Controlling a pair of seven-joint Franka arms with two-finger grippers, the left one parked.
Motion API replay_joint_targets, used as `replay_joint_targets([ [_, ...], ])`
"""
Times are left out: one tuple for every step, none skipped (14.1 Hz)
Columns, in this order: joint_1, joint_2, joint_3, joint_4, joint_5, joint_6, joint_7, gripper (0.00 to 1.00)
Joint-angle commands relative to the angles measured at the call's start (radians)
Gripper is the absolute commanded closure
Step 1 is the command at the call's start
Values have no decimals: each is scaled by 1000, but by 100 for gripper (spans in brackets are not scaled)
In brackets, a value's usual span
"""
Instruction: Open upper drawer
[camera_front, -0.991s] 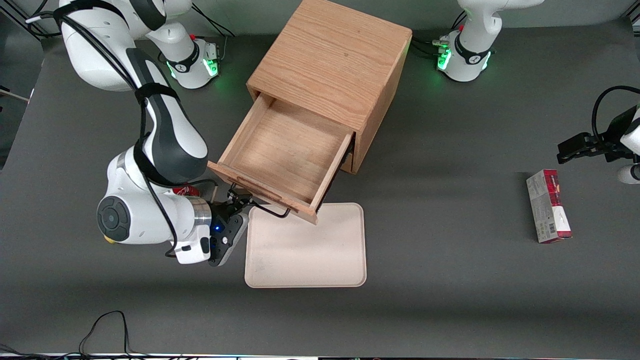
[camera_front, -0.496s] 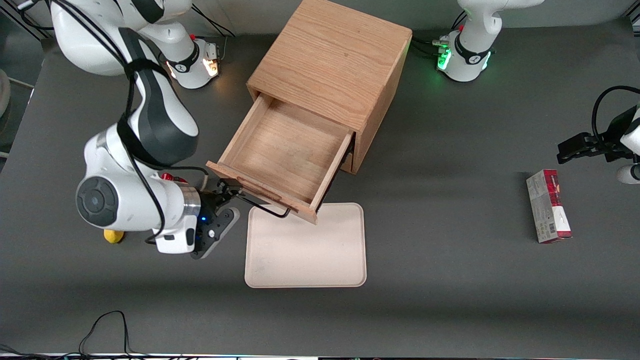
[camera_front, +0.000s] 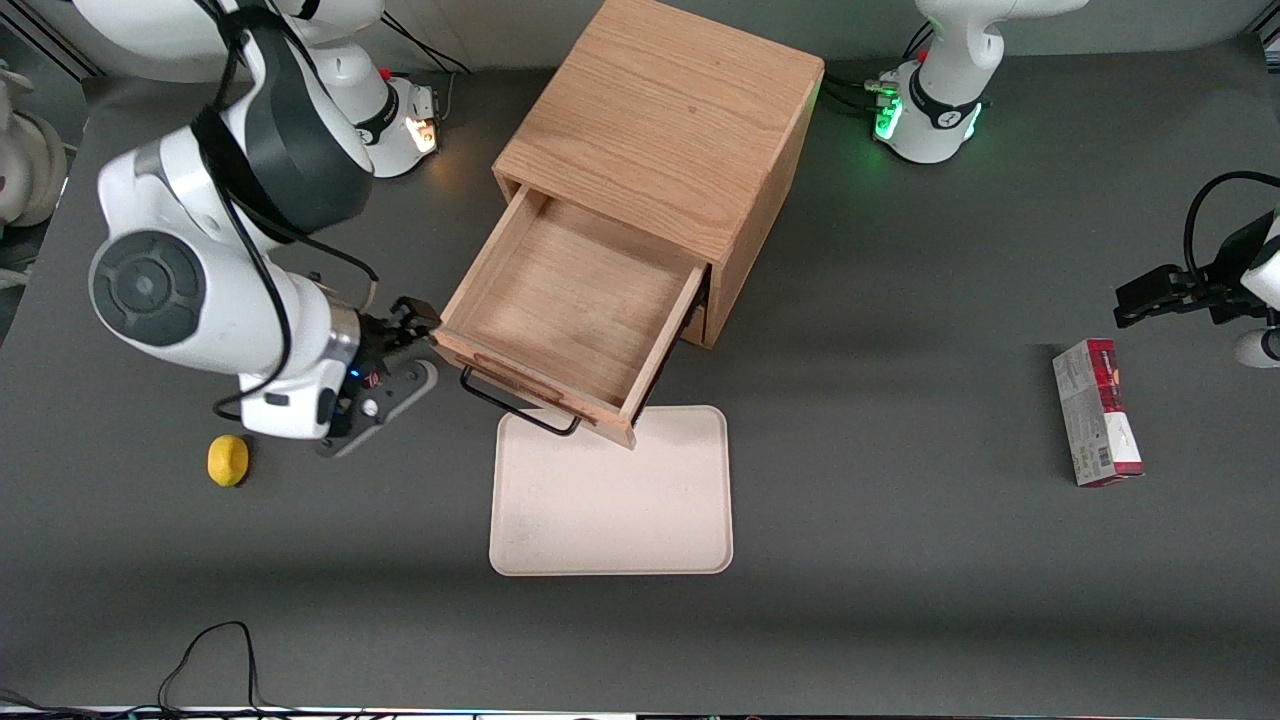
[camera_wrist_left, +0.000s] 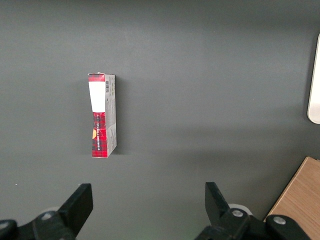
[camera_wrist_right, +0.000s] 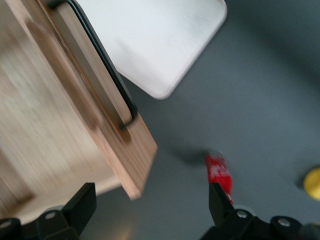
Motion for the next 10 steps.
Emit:
replay_joint_targets([
  [7, -202, -64, -253, -28, 20, 46, 0],
  [7, -247, -87, -301, -28, 26, 51, 0],
  [7, -287, -104, -346, -28, 31, 55, 0],
  [7, -319, -130, -373, -28, 34, 89, 0],
  [7, -341, -172, -395, -28, 41, 110, 0],
  [7, -344, -210, -398, -25, 57, 107, 0],
  [6, -344, -233, -398, -18, 55, 107, 0],
  [6, -336, -246, -394, -18, 55, 112, 0],
  [1, -330, -249, -392, -25, 46, 115, 0],
  [-2, -330, -261, -398, -25, 43, 110, 0],
])
